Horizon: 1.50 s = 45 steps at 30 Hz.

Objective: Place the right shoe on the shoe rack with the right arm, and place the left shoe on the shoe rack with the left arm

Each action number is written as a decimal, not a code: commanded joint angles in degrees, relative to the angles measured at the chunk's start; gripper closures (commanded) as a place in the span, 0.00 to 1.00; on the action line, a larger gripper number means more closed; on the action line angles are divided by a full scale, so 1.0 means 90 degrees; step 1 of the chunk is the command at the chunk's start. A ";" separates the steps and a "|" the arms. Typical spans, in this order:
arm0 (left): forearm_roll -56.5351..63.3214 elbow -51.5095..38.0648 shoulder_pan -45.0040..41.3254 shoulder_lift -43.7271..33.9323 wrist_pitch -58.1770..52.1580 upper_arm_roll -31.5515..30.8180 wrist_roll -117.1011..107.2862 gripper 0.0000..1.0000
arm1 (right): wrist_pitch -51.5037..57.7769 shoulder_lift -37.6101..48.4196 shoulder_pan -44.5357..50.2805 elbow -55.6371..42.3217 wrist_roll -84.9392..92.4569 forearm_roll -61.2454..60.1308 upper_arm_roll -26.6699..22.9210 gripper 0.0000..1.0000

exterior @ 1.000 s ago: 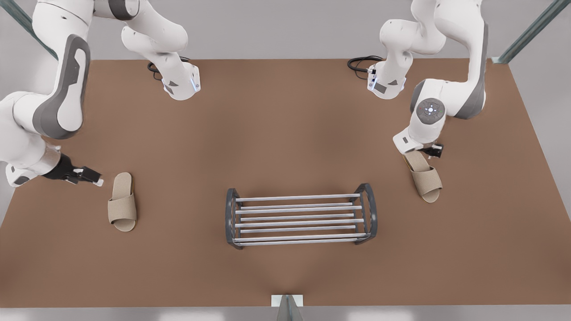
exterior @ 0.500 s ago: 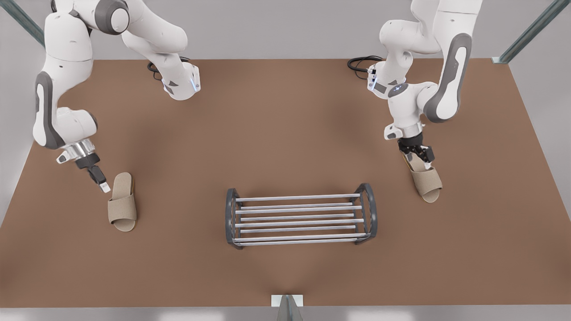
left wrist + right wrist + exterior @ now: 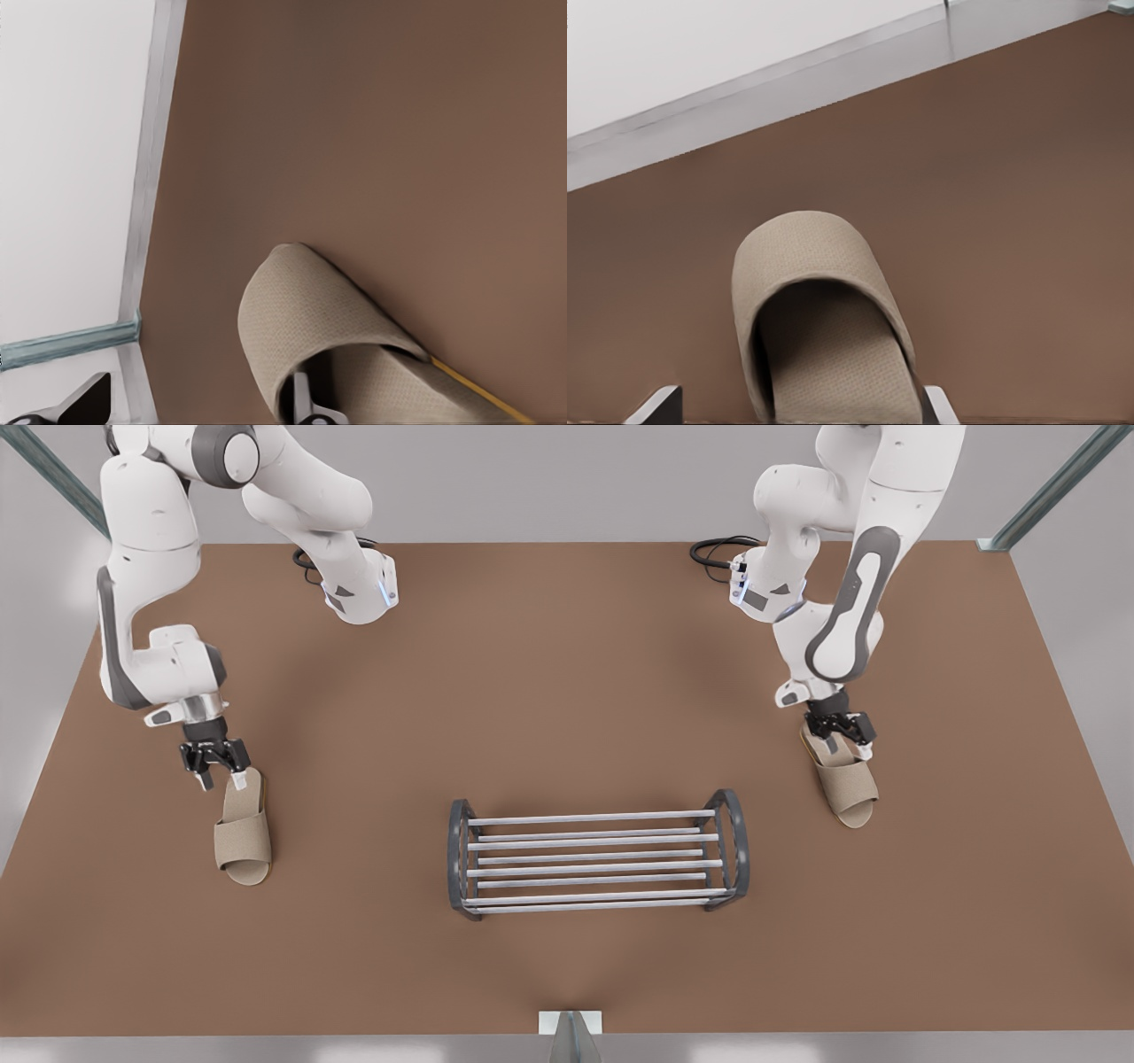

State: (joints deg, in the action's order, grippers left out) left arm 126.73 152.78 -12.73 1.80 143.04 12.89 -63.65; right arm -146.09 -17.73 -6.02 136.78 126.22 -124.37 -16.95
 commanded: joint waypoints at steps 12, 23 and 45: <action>0.0909 0.0007 -0.0129 0.0631 -0.0757 0.0003 -0.4031 0.00 | 0.0422 -0.0451 0.0083 -0.0189 0.4725 -0.0527 0.0018 0.00; 0.1270 0.0192 -0.0129 0.0719 -0.0864 0.0208 -0.4138 0.00 | 0.0647 -0.0852 0.0317 -0.0452 0.4716 -0.0791 0.0096 0.00; 0.1573 -0.0277 -0.0080 0.1334 -0.1099 0.0345 -0.4226 0.20 | 0.0725 -0.1233 0.0532 -0.1009 0.4530 -0.1074 0.0067 0.21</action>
State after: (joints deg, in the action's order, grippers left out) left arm 140.85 150.34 -13.49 13.73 133.49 15.99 -97.98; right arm -139.64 -28.77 -1.19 127.89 164.95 -134.05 -16.34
